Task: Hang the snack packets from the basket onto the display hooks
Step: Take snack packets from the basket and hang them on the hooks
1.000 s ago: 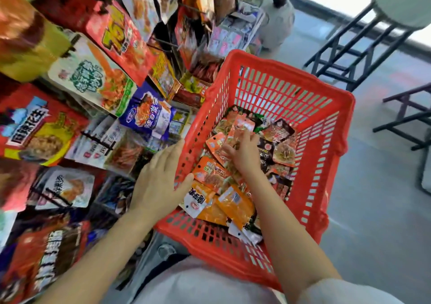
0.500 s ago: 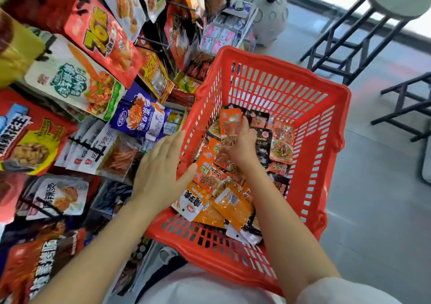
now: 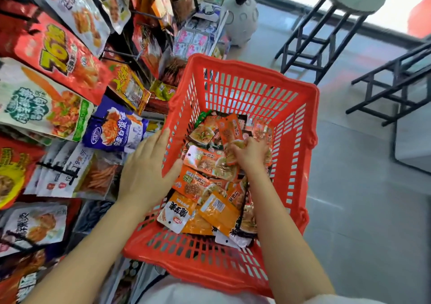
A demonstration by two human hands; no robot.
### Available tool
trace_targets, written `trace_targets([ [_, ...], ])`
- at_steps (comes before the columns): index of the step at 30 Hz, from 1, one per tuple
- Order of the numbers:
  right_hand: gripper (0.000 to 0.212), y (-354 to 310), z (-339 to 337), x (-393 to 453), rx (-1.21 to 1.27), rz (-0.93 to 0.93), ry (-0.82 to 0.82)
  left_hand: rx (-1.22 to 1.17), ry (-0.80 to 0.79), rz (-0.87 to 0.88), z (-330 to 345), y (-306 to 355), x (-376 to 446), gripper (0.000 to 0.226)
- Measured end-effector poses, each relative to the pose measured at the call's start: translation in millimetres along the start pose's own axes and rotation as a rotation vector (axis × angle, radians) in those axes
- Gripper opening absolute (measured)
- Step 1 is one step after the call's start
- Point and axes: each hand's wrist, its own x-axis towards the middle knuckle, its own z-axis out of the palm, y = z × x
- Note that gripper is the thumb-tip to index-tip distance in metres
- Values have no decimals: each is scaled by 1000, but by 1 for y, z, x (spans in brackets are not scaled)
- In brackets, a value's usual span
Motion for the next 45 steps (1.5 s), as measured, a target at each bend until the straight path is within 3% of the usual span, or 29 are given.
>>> trace_targets([
  [5,52,-6,11,-1,190,-15,-45,-40,17,14,0,-1,0,79],
  [9,30,-3,7,-1,402,-42,17,-42,8,9,0,-1,1,80],
  [13,57,-10,-3,7,599,-30,95,-50,19,18,0,-2,2,83],
  [21,38,-46,15,31,263,-3,-92,-85,38,22,1,-3,2,80],
  [23,50,-51,26,33,310,-39,-77,-94,48,33,1,-5,3,78],
  [26,87,-58,33,35,396,-24,-115,-105,54,32,2,-5,3,77],
  [34,81,-67,36,41,449,-13,-353,-122,30,9,5,-6,3,77],
  [38,123,-70,55,39,591,-23,-423,-123,38,2,6,-5,3,76],
  [40,134,-58,75,54,662,-41,-445,-119,40,1,5,-4,2,76],
  [45,113,-72,50,24,811,-45,-364,-98,20,-5,3,-3,1,78],
])
